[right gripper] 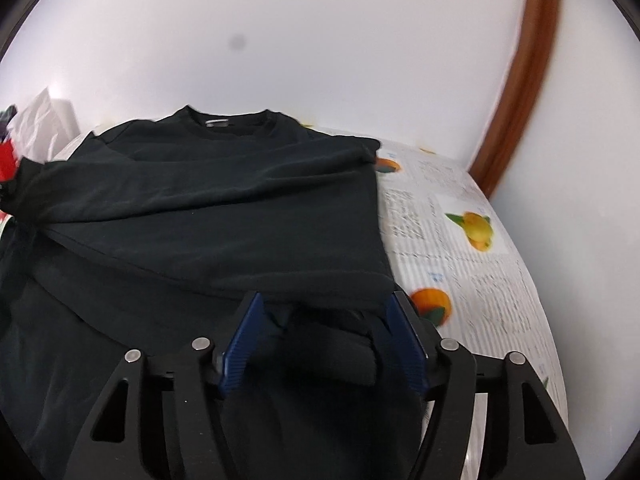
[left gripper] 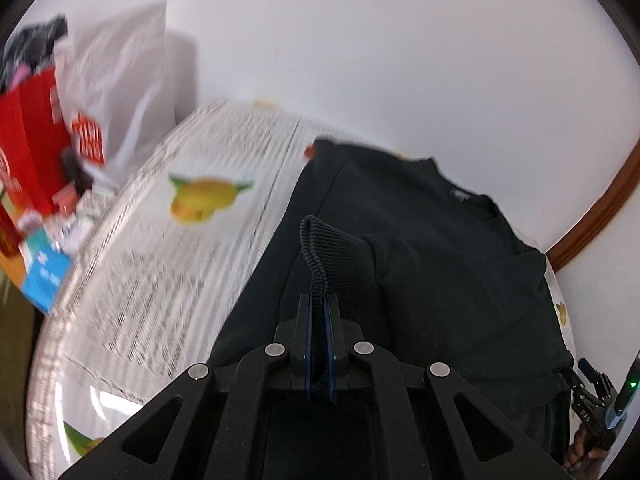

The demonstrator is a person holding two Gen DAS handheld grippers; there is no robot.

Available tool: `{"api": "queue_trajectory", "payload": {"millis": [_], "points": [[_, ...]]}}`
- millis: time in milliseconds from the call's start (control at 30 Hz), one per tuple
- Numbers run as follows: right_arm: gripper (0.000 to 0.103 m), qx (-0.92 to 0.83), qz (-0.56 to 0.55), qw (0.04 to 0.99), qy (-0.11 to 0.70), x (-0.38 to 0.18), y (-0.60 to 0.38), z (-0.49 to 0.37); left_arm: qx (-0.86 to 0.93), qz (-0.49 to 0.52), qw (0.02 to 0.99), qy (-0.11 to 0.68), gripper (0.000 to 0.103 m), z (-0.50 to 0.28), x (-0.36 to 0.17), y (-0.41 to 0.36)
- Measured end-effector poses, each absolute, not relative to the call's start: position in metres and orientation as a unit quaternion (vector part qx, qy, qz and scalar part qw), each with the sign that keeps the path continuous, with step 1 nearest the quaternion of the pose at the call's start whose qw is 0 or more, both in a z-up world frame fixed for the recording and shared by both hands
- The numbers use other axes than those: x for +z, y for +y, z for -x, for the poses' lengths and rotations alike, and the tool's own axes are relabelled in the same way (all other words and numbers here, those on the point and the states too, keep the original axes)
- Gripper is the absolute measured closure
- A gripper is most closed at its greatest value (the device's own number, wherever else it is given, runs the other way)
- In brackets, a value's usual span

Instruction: Fold small clothes

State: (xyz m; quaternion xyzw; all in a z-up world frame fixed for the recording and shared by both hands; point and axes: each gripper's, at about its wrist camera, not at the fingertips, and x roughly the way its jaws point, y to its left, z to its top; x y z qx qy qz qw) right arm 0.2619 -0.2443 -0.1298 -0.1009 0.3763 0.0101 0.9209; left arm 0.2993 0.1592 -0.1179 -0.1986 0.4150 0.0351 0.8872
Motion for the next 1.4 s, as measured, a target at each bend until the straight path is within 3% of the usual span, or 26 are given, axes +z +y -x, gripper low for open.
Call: {"api": "queue_trajectory", "payload": {"millis": [300, 367, 400, 433, 533, 633, 767, 867, 967, 1033, 1067, 1167, 1400], "points": [[0.037, -0.014, 0.222, 0.895, 0.388, -0.160, -0.233, -0.283, 0.029, 0.182, 0.895, 0.405, 0.097, -0.300, -0.117, 0.151], [0.055, -0.010, 0.236, 0.895, 0.377, -0.161, -0.228, -0.285, 0.029, 0.179, 0.899, 0.400, 0.097, -0.302, -0.113, 0.148], [0.083, -0.001, 0.240, 0.896, 0.375, -0.160, -0.226, -0.286, 0.027, 0.181, 0.899, 0.397, 0.097, -0.303, -0.110, 0.148], [0.094, 0.000, 0.247, 0.896, 0.368, -0.157, -0.224, -0.285, 0.024, 0.186, 0.900, 0.394, 0.097, -0.303, -0.107, 0.149], [0.097, 0.010, 0.235, 0.915, 0.327, -0.134, -0.226, -0.270, 0.017, 0.189, 0.907, 0.377, 0.097, -0.296, -0.093, 0.150], [0.097, 0.018, 0.230, 0.926, 0.298, -0.117, -0.230, -0.250, 0.039, 0.166, 0.910, 0.379, 0.097, -0.288, -0.093, 0.149], [0.095, 0.028, 0.237, 0.912, 0.334, -0.139, -0.233, -0.247, 0.040, 0.167, 0.896, 0.409, 0.097, -0.287, -0.119, 0.149], [0.087, 0.021, 0.249, 0.898, 0.363, -0.156, -0.233, -0.249, 0.048, 0.169, 0.885, 0.431, 0.097, -0.291, -0.137, 0.151], [0.073, 0.033, 0.224, 0.904, 0.364, -0.144, -0.239, -0.241, 0.046, 0.186, 0.878, 0.439, 0.094, -0.291, -0.137, 0.160], [0.053, 0.056, 0.173, 0.919, 0.350, -0.126, -0.248, -0.233, 0.043, 0.184, 0.882, 0.431, 0.093, -0.290, -0.130, 0.162], [0.050, 0.058, 0.155, 0.925, 0.342, -0.119, -0.253, -0.231, 0.042, 0.177, 0.888, 0.423, 0.089, -0.290, -0.125, 0.162], [0.049, 0.045, 0.101, 0.934, 0.339, -0.111, -0.264, -0.244, 0.041, 0.159, 0.896, 0.413, 0.070, -0.295, -0.118, 0.158], [0.052, -0.040, 0.057, 0.914, 0.400, -0.152, -0.287, -0.285, 0.057, 0.116, 0.888, 0.442, 0.070, -0.316, -0.140, 0.145]]}}
